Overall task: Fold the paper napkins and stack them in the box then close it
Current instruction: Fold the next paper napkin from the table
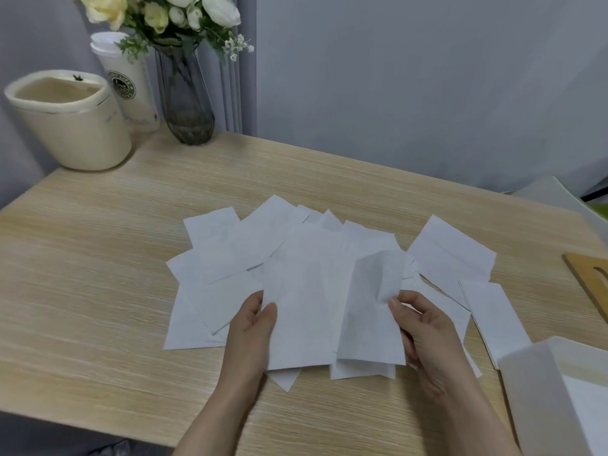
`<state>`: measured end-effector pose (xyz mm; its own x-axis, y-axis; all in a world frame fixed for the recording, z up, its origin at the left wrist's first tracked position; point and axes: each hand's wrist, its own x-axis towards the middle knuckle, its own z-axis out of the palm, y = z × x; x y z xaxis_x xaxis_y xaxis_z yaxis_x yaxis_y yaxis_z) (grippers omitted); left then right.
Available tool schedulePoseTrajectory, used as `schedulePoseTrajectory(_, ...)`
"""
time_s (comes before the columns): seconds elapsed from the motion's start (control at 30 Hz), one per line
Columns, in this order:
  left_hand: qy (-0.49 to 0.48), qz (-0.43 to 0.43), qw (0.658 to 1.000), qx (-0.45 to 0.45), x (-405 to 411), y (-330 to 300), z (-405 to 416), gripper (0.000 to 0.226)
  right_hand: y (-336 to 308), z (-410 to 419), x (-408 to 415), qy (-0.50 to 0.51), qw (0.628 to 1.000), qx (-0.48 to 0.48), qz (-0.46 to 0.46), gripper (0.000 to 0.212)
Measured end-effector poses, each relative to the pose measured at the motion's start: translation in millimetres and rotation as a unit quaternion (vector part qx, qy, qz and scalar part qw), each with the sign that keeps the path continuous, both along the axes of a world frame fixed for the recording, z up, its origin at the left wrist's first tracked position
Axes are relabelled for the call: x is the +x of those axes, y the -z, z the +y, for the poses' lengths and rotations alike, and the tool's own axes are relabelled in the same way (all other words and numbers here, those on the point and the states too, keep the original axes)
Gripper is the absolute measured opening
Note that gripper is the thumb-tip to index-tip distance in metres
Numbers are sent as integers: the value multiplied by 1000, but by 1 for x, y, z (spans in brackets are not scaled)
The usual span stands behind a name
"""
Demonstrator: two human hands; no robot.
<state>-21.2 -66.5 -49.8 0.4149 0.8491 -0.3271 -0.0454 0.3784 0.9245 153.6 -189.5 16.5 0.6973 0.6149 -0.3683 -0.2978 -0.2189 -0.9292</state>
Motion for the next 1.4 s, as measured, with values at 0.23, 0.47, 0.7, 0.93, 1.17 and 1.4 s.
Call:
schedulePoseTrajectory(0.23, -4, -4, 1000, -7, -1, -1, -1, 24, 8, 4, -3, 12, 998, -30, -59, 6)
schedulePoseTrajectory(0.47, -4, -10, 1000, -1, 0, -2, -2, 24, 26, -12, -2, -15, 958, -178, -225, 21)
schedulePoseTrajectory(0.7, -4, -5, 1000, 2, 0, -4, -2, 24, 38, -6, -9, 3, 955, -170, -242, 23)
schedulePoseTrajectory(0.93, -6, -2, 1000, 6, 1, -4, -2, 23, 38, -10, -5, 52, 937, -161, -306, 17)
schedulePoseTrajectory(1.17, -3, 0, 1000, 3, 0, -3, -2, 23, 33, -15, 1, 75, 981, -73, -166, 26)
schedulePoseTrajectory(1.4, -5, -5, 1000, 3, 0, -3, -2, 23, 32, -14, 4, 51, 989, -82, -110, 31)
